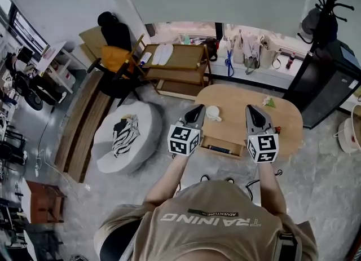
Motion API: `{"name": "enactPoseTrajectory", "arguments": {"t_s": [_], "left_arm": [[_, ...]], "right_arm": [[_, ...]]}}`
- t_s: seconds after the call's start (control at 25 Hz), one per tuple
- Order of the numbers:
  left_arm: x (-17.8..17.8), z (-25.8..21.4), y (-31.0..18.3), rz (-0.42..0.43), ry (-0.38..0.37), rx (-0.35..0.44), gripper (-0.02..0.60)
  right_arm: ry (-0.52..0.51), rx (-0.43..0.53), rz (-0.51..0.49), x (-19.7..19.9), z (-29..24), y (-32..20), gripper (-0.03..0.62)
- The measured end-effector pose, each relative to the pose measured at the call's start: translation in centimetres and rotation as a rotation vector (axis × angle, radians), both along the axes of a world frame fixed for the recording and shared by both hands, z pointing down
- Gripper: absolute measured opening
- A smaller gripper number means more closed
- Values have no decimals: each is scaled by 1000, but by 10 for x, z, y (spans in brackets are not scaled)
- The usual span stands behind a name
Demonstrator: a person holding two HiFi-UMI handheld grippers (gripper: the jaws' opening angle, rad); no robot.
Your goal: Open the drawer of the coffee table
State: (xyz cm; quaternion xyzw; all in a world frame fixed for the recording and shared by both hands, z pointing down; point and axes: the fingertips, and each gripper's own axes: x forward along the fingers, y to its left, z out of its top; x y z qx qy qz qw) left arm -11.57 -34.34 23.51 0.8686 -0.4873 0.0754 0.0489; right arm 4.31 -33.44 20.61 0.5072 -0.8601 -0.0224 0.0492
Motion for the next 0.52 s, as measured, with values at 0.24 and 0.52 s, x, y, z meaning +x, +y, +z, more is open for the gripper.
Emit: {"name": "enactPoseTrajectory", "arguments": {"t_s": [0.24, 0.52], "left_arm": [[0, 0, 2, 22, 2, -1, 6], [-4, -8, -10, 25, 6, 21, 6]], "right_arm": [[8, 17, 0, -2, -8, -2, 3], [15, 52, -31, -16, -18, -10, 3]]}}
